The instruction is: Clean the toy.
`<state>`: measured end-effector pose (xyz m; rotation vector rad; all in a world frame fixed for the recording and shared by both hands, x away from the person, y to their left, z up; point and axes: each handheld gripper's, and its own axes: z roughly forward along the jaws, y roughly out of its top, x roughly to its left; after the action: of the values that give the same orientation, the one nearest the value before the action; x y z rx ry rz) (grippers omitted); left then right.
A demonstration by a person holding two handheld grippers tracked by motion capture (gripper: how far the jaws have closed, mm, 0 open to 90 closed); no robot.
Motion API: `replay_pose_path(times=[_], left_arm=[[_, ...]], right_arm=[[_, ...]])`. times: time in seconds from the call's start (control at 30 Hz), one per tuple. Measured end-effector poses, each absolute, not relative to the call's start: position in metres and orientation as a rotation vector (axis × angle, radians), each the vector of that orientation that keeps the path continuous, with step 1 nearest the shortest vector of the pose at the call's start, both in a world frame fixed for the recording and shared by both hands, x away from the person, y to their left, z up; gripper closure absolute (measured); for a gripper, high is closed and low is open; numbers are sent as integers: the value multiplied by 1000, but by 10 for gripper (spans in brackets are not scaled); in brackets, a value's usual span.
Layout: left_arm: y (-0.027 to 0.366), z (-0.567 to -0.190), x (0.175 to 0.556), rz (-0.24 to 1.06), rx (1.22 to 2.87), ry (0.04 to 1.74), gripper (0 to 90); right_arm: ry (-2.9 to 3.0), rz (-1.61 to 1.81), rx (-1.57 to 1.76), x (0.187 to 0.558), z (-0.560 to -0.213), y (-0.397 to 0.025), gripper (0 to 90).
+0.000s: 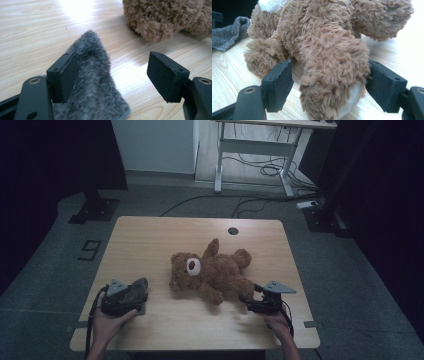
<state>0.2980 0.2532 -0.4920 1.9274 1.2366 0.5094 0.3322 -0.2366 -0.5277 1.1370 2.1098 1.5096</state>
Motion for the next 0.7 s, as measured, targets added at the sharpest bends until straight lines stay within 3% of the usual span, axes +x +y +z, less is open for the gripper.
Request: replay_pose_path(times=[0.7], left_arm=[[201,-489,297,426,1931,1109,257]], right_arm=[[2099,1535,1170,317,-527,-245,229]])
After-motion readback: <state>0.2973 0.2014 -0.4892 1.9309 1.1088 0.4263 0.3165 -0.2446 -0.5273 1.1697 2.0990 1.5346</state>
